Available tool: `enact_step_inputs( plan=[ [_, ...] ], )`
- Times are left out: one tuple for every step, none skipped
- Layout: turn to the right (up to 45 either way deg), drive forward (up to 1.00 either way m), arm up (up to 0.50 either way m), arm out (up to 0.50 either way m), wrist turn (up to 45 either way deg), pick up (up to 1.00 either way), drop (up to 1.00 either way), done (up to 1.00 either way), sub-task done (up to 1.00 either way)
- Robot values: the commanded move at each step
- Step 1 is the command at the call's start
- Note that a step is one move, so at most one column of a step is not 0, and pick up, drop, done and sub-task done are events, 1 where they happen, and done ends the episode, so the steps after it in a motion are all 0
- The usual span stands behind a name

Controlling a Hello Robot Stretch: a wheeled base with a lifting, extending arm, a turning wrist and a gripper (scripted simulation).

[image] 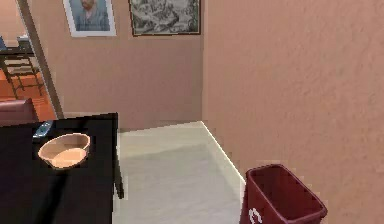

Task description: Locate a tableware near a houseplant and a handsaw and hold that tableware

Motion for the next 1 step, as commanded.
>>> enact_step_inputs(
  plan=[
    [0.0, 0.2, 0.0, 0.0, 0.0, 0.0, 0.0, 0.0, 0.0]
  ],
)
